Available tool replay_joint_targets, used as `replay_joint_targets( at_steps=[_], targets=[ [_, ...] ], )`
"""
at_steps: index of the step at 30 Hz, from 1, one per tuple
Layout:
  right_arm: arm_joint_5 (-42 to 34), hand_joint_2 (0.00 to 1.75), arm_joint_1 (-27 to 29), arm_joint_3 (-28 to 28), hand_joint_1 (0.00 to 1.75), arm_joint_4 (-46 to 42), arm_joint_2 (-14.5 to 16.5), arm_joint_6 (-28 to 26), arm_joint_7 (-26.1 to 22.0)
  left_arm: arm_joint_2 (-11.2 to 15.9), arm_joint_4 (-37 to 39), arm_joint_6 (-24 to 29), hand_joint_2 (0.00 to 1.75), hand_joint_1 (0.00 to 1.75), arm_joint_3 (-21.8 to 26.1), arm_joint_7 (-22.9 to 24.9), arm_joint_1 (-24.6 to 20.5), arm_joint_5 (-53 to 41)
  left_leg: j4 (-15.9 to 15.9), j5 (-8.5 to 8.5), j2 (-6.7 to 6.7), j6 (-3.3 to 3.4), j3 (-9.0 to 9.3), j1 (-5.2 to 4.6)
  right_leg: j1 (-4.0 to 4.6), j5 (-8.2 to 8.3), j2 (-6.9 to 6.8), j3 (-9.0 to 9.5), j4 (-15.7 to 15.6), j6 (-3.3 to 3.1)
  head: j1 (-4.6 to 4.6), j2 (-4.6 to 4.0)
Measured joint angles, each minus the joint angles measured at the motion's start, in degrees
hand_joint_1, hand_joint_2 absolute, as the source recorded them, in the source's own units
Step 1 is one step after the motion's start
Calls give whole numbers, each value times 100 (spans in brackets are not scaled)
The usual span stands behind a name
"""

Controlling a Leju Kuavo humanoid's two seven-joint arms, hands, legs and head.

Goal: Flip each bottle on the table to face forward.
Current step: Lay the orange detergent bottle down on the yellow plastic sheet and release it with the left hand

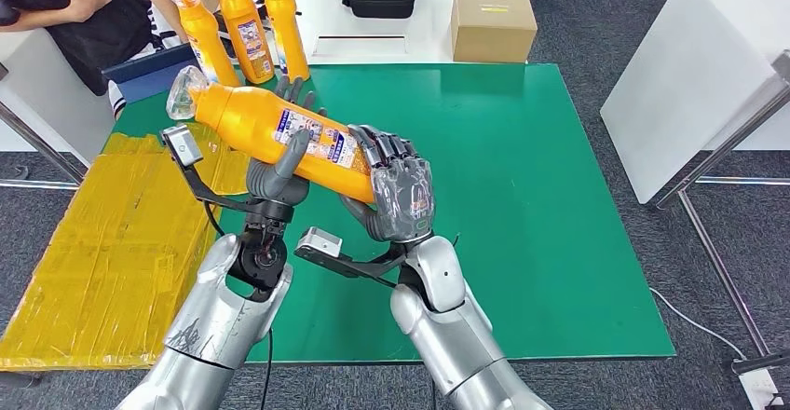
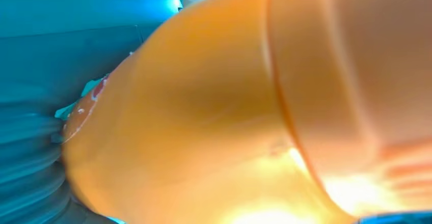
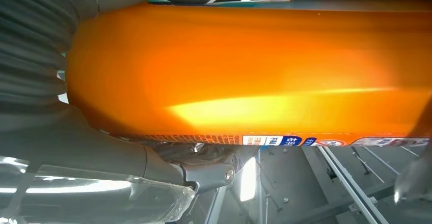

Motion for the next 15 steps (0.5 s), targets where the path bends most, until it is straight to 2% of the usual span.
replay_joint_targets(
  at_steps=[4,8,15],
  targets=[
    [-8,175,2,9,175,33,17,0,2,-1,-48,22,175,0,74,-10,3,-12,0,0,0,0,0,0,0,0,0,0,0,0,0,0],
    [-8,175,2,27,175,57,17,0,15,-1,-121,31,175,173,158,-30,22,-16,0,0,0,0,0,0,0,0,0,0,0,0,0,0],
    [0,175,-1,43,175,67,29,0,23,-2,-249,61,175,175,259,-70,40,-16,0,0,0,0,1,0,0,0,0,0,0,0,0,0]
  ],
)
